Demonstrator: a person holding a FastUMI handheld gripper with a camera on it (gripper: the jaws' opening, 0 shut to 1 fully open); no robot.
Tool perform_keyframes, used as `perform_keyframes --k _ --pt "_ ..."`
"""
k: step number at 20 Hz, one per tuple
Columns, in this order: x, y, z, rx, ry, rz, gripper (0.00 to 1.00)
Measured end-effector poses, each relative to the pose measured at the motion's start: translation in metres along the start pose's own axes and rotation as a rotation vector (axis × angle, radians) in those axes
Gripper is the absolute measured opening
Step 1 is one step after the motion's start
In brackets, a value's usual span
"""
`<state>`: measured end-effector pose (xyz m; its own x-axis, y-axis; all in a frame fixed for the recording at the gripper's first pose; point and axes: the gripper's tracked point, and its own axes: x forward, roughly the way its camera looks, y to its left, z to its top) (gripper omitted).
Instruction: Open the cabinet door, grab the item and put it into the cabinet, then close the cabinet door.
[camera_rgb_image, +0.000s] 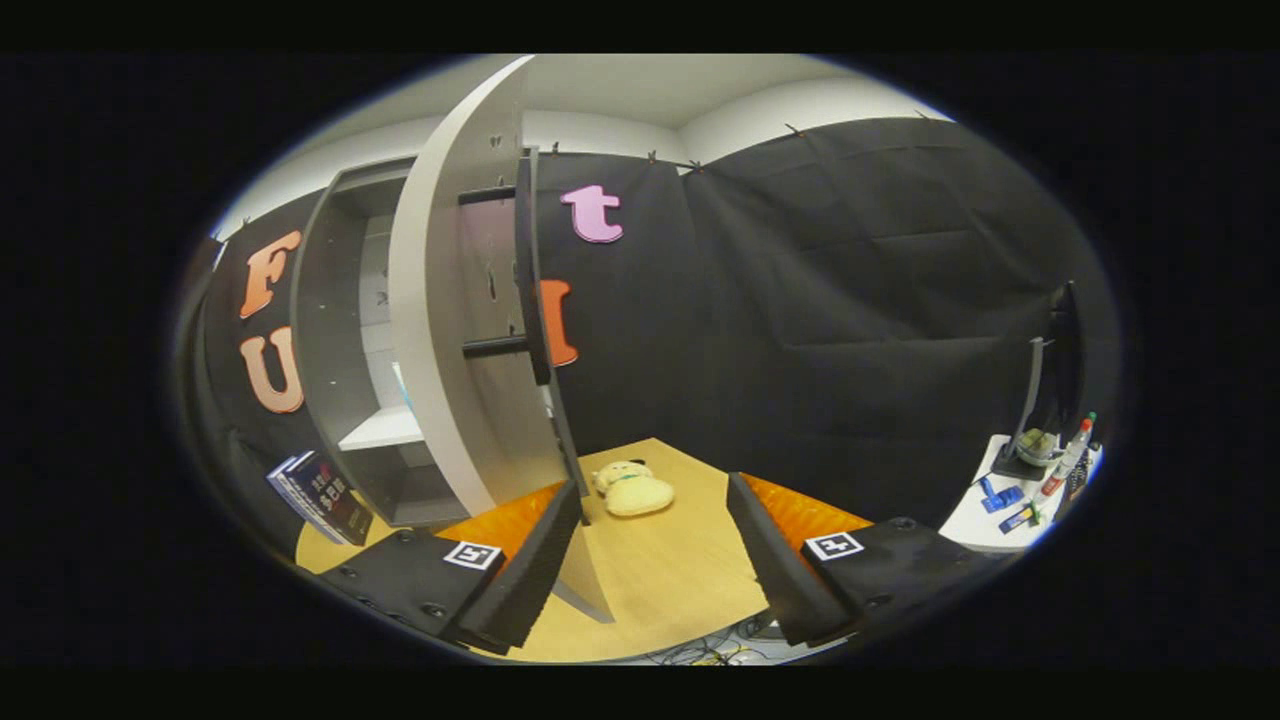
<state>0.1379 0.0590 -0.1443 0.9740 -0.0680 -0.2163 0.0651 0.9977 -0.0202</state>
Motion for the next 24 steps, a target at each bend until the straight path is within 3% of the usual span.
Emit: perform_keyframes --k 10,16,20,24 --pt "0.001 0.134 -0.022 -0.019 0.034 0.190 0.95" --pt "0.028 0.231 -0.037 -0.056 0.060 0.304 0.97" --pt "0.069 0.275 -0.047 -0.088 0.088 0.315 0.98" --pt "0.102 0.294 -0.044 -0.079 0.093 0.276 0.98"
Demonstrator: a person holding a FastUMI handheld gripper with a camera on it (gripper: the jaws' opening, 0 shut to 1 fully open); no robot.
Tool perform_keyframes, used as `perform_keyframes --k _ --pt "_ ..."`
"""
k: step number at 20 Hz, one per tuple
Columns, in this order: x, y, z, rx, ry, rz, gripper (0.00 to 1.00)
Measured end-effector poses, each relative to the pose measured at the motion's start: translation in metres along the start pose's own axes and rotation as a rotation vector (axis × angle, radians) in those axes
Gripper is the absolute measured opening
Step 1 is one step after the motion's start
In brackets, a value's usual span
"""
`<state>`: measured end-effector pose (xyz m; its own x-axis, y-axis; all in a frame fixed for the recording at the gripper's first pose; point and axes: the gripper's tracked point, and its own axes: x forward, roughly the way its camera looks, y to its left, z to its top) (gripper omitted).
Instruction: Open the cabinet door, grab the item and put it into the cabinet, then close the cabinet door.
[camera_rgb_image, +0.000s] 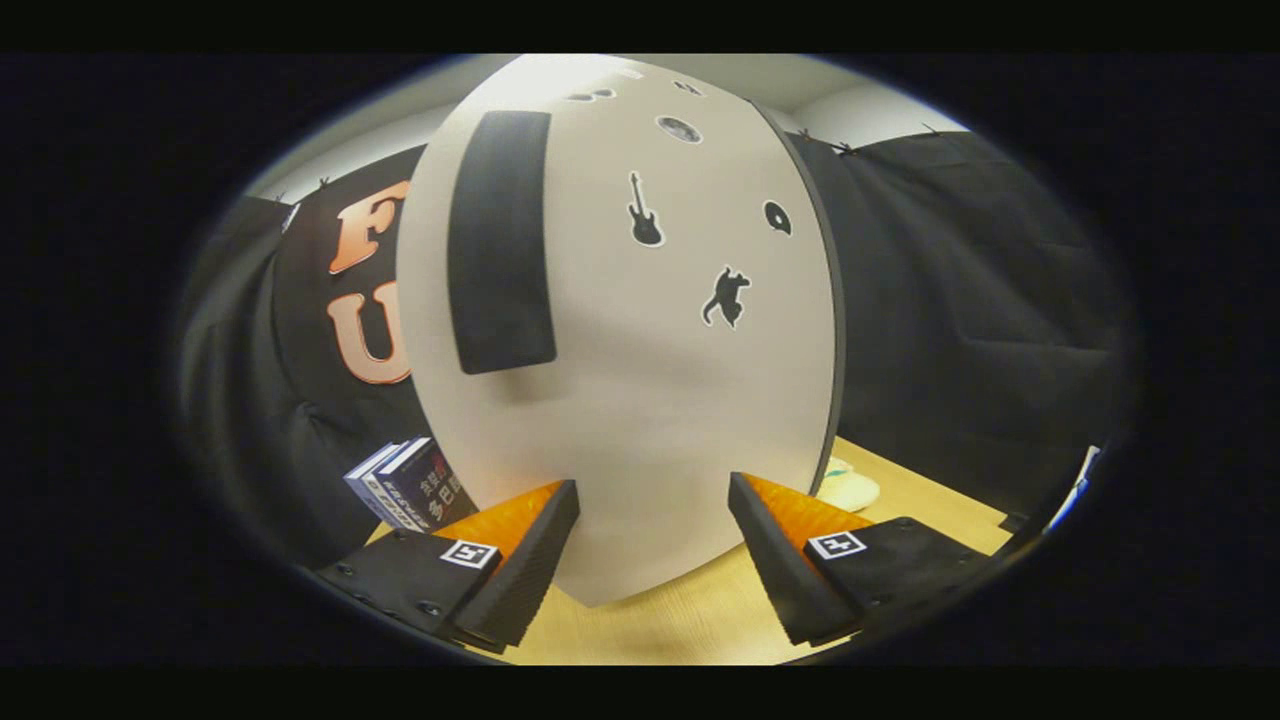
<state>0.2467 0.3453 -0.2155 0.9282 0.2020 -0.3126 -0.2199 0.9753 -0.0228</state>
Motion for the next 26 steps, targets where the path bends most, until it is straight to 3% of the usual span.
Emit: perform_keyframes --k 6,16,21,26 --pt "0.026 -0.008 -0.008 0.038 0.032 -0.036 0.97" --pt "0.043 -0.011 -0.007 -0.023 0.070 -0.026 0.97" --pt "0.005 -0.011 0.001 0.036 0.050 -0.058 0.97" --pt "-0.075 -0.019 0.056 0.031 -0.057 -0.045 0.97"
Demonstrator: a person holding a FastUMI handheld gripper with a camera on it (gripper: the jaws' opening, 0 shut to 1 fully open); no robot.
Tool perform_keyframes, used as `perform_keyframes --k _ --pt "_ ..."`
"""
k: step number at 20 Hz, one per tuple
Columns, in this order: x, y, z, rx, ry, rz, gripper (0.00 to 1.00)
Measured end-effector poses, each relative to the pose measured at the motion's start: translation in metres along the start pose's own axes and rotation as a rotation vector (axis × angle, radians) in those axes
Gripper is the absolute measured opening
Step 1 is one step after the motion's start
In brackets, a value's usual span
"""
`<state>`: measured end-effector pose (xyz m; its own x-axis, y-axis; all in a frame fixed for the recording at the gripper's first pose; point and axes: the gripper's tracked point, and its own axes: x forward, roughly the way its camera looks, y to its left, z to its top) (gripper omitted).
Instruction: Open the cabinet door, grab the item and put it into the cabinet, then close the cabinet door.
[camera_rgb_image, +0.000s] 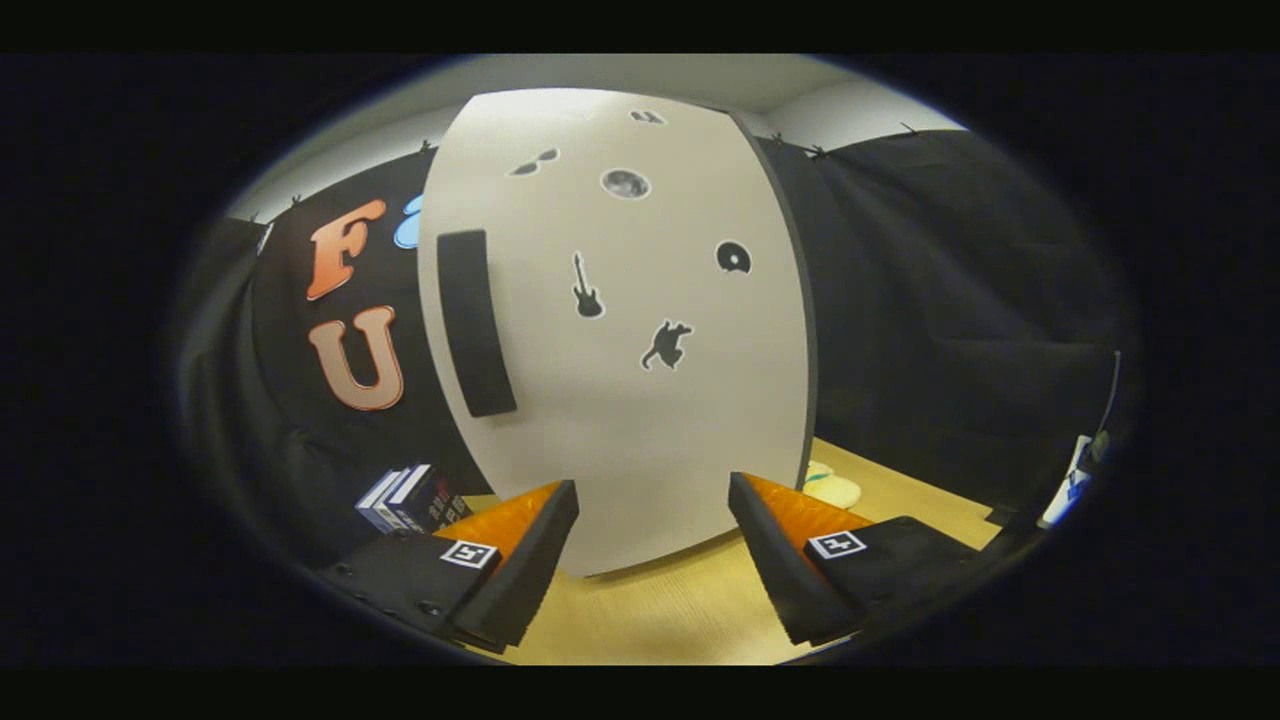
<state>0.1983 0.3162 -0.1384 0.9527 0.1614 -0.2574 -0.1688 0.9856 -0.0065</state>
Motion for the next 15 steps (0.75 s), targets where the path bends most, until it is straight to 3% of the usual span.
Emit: perform_keyframes --k 6,13,15 --pt "-0.063 -0.008 0.051 -0.011 -0.100 0.012 0.98" --pt "-0.117 -0.034 0.085 -0.053 -0.154 -0.071 0.98" --pt "-0.128 -0.027 0.097 -0.041 -0.179 -0.054 0.98"
